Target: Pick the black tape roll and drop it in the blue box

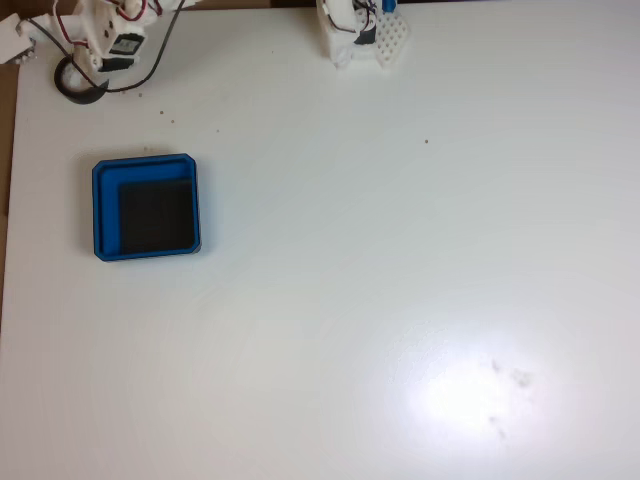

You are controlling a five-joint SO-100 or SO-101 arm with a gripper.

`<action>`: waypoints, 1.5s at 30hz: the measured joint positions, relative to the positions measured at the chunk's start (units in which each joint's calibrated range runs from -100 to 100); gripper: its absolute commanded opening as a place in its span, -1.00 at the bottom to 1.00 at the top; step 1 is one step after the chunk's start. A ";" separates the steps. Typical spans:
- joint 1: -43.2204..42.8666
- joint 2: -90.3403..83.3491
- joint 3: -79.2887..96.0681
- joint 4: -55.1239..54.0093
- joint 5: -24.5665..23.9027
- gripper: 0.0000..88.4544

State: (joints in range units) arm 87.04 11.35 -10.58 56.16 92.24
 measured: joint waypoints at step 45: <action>6.14 16.93 -14.62 8.95 -0.25 -0.42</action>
State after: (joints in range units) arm 93.17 28.28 -25.20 65.11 91.99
